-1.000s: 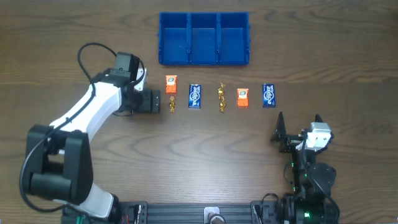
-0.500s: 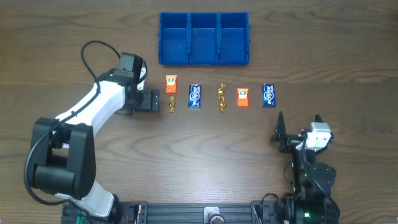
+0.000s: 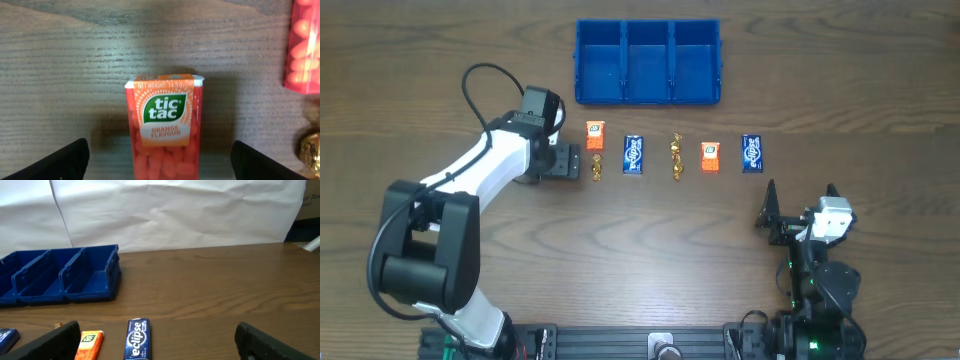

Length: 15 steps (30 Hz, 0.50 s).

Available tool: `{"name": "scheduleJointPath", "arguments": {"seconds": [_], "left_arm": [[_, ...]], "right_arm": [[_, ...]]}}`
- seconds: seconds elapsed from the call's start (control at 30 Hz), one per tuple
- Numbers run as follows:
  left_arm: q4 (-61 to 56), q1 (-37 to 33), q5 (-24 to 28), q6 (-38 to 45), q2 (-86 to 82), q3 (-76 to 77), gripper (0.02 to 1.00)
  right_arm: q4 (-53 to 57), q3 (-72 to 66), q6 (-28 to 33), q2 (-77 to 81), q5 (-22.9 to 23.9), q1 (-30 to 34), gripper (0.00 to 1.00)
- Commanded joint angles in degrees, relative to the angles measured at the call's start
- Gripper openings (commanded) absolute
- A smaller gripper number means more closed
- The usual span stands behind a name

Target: Sort Candies Into Trays

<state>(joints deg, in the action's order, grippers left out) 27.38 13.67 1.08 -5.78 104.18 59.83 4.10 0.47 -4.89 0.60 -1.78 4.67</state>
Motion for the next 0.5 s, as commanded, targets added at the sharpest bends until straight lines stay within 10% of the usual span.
{"name": "scheduleJointPath", "arguments": {"seconds": [0.03, 0.5], "left_arm": [[-0.42, -0.04, -1.07, -0.28, 1.40, 1.18, 0.825], [-0.90, -0.02, -1.03, -1.16, 1.44, 1.18, 0.279]], "right_arm": [[0.55, -0.02, 0.87, -0.44, -0.46, 0.24, 0.998], [0.57, -0.02, 0.85, -0.44, -0.46, 0.24, 0.998]]}}
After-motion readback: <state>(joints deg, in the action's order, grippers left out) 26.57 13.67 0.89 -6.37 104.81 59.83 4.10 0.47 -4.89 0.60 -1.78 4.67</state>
